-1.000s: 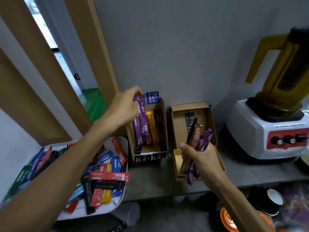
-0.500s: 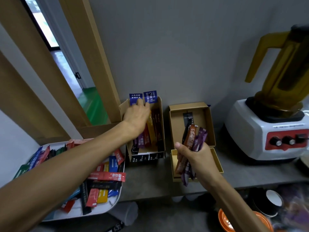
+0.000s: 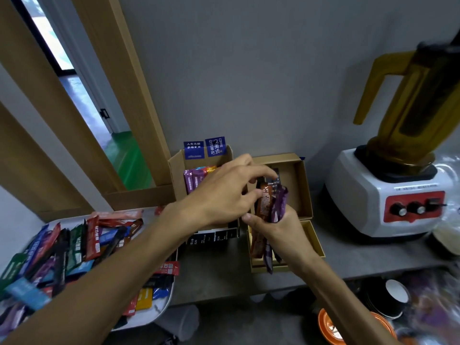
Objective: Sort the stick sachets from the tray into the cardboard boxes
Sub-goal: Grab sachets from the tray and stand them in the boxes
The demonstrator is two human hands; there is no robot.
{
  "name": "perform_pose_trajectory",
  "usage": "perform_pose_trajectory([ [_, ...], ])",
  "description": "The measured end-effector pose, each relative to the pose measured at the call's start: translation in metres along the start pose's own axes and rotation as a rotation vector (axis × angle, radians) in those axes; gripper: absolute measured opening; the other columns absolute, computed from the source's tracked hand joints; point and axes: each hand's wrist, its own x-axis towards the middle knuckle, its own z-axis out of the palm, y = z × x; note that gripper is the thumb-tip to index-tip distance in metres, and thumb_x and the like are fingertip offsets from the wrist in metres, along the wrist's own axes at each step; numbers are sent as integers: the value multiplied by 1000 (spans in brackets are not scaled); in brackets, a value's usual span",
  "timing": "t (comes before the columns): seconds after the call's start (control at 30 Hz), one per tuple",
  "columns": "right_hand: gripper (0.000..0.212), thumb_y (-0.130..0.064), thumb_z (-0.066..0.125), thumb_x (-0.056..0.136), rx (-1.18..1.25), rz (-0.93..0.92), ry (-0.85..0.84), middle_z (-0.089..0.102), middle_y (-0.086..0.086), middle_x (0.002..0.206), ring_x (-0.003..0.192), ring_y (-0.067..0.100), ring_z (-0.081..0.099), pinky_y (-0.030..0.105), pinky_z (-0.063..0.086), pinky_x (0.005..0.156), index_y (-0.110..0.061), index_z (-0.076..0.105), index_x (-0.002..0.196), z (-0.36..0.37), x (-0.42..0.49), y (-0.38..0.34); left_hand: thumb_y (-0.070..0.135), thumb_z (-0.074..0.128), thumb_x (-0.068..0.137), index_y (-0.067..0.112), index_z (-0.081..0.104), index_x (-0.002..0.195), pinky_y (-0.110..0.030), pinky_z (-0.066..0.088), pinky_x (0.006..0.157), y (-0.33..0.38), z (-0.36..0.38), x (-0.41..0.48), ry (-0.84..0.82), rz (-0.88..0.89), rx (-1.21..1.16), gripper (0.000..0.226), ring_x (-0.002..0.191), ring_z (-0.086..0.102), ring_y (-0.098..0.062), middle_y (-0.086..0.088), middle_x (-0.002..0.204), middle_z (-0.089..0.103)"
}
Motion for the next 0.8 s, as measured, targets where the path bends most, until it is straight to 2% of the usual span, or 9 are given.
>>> perform_pose_trajectory([
  [0.1,32,-17,75,85,41,24,-80,74,-2,103,96,13,71,23,56,78,-24,63,114,-1,0,-6,30,60,96,40,63,125,-32,49,82,-7,-7,1,-82,-4,-5,31,93,45,-4,10,98,43],
  [0.2,34,-20,76,83,26,32,-132,74,-3,100,96,14,71,25,56,81,-23,62,115,-4,1,-8,32,62,95,39,63,125,-35,50,85,-13,-18,3,-135,7,9,31,95,46,-6,8,101,45],
  [0.3,35,-24,76,80,14,67,-191,75,-4,98,95,13,71,28,56,82,-21,64,113,-4,2,-12,36,65,92,38,69,109,-38,51,81,-17,-25,3,-177,81,77,17,93,47,-8,11,100,43],
  [0.4,28,-31,80,81,-73,107,-256,74,-6,91,87,12,70,30,56,81,-22,65,103,-6,0,-9,36,67,90,29,71,93,-30,49,85,-23,-37,4,-165,78,9,9,101,47,-5,13,106,44],
  [0.47,45,-43,83,72,-82,132,-217,73,-5,89,83,13,70,29,56,78,-20,63,104,-8,-2,-6,32,66,92,24,71,91,-26,46,89,-28,-45,4,-117,57,-103,10,110,51,-4,11,113,53],
  [0.53,57,-50,83,64,-42,150,-118,71,-1,87,79,13,70,27,55,75,-16,61,105,-10,-3,-4,28,64,95,21,69,91,-31,51,87,-32,-50,4,-109,26,-218,9,101,63,-7,7,104,66],
  [0.6,48,-38,85,72,14,118,-54,72,0,82,76,12,70,23,55,71,-12,61,104,-10,-5,-6,24,61,97,18,67,92,-34,56,81,-36,-49,4,-114,-31,-294,10,87,69,-14,1,92,71],
  [0.67,33,-25,79,77,71,74,10,75,-5,81,77,11,73,19,55,67,-11,60,102,-8,-8,-8,25,59,98,17,66,92,-38,57,78,-41,-48,5,-93,-69,-310,12,87,69,-23,-3,91,72],
  [0.8,35,-25,75,75,116,4,93,76,2,83,79,17,74,21,56,69,-6,62,101,-4,-12,-10,30,54,100,19,67,94,-33,55,76,-47,-47,5,-71,-120,-391,18,86,69,-26,-2,92,72],
])
